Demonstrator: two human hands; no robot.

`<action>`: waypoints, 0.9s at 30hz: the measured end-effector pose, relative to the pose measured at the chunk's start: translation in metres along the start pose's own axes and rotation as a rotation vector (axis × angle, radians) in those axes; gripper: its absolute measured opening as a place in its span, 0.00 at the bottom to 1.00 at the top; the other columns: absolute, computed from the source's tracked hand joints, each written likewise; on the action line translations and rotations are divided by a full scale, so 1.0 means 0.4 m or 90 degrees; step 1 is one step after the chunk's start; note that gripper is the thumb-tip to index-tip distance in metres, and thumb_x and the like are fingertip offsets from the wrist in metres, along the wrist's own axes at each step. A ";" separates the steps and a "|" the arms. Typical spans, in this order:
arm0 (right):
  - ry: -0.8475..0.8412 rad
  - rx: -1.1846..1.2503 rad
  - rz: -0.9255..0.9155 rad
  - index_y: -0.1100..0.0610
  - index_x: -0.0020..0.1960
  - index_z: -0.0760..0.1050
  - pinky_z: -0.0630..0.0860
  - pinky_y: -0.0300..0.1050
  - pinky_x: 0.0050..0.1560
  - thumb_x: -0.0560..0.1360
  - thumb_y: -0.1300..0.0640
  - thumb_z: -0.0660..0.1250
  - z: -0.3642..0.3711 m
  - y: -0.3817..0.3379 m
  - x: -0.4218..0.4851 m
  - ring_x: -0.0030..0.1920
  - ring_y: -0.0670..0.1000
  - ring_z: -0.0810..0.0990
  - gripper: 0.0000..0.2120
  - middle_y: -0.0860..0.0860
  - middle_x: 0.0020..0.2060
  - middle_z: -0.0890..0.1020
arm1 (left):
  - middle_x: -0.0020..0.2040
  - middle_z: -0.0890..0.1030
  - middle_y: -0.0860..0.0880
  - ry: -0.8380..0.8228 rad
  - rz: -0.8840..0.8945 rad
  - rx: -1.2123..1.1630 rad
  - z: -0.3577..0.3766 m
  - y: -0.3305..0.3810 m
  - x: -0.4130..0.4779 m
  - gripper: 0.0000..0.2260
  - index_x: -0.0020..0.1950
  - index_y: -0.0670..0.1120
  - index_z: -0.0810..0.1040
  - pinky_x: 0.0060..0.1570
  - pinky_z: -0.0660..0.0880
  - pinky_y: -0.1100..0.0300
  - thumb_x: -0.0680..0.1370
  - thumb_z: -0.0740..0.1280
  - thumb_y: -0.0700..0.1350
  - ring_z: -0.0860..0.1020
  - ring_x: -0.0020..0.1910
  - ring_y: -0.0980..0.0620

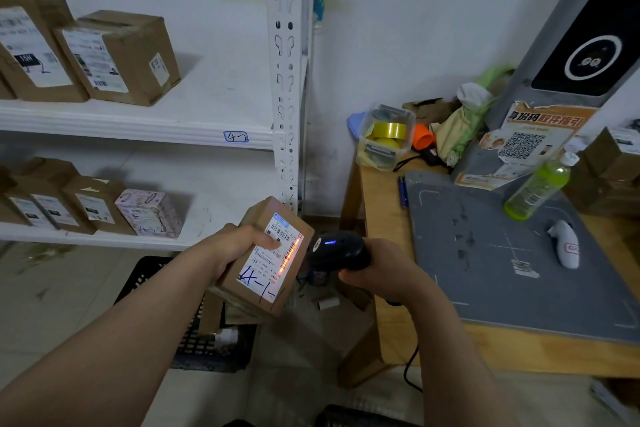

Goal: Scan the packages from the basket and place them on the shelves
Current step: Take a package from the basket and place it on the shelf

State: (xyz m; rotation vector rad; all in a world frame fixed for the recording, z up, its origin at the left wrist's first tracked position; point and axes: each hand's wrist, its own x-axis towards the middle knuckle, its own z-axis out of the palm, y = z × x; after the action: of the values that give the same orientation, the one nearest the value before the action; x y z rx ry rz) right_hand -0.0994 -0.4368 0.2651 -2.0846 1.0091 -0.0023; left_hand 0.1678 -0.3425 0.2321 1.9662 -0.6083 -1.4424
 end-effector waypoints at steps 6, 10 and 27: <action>-0.011 -0.001 0.011 0.47 0.55 0.77 0.73 0.33 0.44 0.75 0.57 0.73 0.008 -0.002 0.007 0.47 0.41 0.81 0.11 0.44 0.44 0.83 | 0.48 0.87 0.43 -0.011 -0.005 0.003 0.002 -0.004 -0.003 0.17 0.60 0.45 0.80 0.57 0.80 0.41 0.73 0.76 0.47 0.86 0.47 0.40; -0.004 0.011 0.020 0.43 0.49 0.75 0.72 0.33 0.44 0.75 0.57 0.73 0.008 0.001 0.009 0.45 0.40 0.81 0.11 0.44 0.42 0.82 | 0.48 0.87 0.43 -0.011 -0.009 0.004 -0.001 -0.008 -0.002 0.18 0.60 0.45 0.80 0.57 0.80 0.40 0.72 0.76 0.47 0.86 0.47 0.40; 0.133 0.073 0.373 0.61 0.55 0.72 0.69 0.42 0.32 0.76 0.64 0.65 0.035 0.234 0.143 0.39 0.51 0.75 0.09 0.53 0.39 0.75 | 0.54 0.84 0.46 0.033 0.087 -0.087 0.145 0.052 0.006 0.31 0.64 0.50 0.64 0.51 0.82 0.43 0.69 0.80 0.44 0.85 0.49 0.45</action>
State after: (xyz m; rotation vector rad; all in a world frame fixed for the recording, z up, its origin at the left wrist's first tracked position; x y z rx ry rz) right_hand -0.1174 -0.4991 0.1752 -1.6435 1.6745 0.0188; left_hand 0.1131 -0.3706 0.2329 1.8141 -0.5919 -1.3107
